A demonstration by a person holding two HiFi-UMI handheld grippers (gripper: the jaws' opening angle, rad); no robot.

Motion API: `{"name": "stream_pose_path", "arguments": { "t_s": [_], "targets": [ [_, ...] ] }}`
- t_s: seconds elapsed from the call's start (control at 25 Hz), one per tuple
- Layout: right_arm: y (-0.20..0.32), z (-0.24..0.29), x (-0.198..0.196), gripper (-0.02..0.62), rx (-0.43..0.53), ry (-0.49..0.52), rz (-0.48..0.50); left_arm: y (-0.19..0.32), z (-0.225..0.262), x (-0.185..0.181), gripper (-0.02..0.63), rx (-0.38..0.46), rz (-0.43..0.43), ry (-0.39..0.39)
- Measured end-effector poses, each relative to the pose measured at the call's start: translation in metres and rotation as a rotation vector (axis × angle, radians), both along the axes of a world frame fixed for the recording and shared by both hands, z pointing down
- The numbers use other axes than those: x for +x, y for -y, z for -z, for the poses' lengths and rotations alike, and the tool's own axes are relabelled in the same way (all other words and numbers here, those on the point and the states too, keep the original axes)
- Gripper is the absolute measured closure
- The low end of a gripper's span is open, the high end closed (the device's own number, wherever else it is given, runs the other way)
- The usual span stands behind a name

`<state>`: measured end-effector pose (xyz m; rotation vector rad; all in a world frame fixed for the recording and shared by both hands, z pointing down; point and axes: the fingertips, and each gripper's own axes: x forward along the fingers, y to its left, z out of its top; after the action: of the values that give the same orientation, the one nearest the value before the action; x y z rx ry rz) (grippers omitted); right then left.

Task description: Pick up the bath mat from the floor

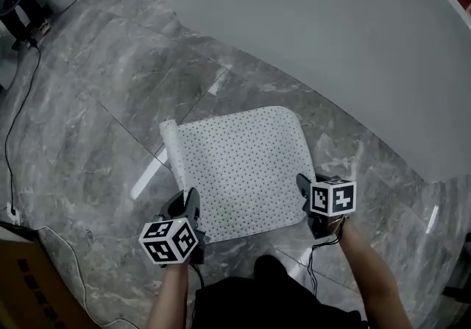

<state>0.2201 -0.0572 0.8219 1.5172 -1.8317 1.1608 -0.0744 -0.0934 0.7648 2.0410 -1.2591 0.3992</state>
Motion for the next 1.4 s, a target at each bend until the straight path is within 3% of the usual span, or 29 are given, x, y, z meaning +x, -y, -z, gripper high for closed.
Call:
{"name": "stream_pose_path", "arguments": {
  "t_s": [0.32, 0.56, 0.72, 1.08, 1.4],
  "targets": [
    [-0.001, 0.048, -0.026, 0.563, 0.053, 0.064, -0.011, -0.012, 0.025, -0.065, 0.577, 0.002, 0.114, 0.029],
    [-0.002, 0.102, -0.041, 0.566, 0.053, 0.120, -0.034, -0.017, 0.066, -0.087, 0.580, -0.039, 0.207, 0.023],
    [-0.001, 0.148, -0.060, 0.568, 0.008, 0.140, -0.012, -0.027, 0.114, -0.081, 0.580, -0.088, 0.198, 0.040],
    [-0.011, 0.309, -0.079, 0.568, -0.072, 0.236, -0.026, -0.062, 0.283, -0.081, 0.580, -0.178, 0.262, 0.005],
    [-0.018, 0.505, -0.095, 0.568, -0.041, 0.352, -0.026, -0.064, 0.479, -0.086, 0.580, -0.139, 0.286, 0.016]
  ]
}}
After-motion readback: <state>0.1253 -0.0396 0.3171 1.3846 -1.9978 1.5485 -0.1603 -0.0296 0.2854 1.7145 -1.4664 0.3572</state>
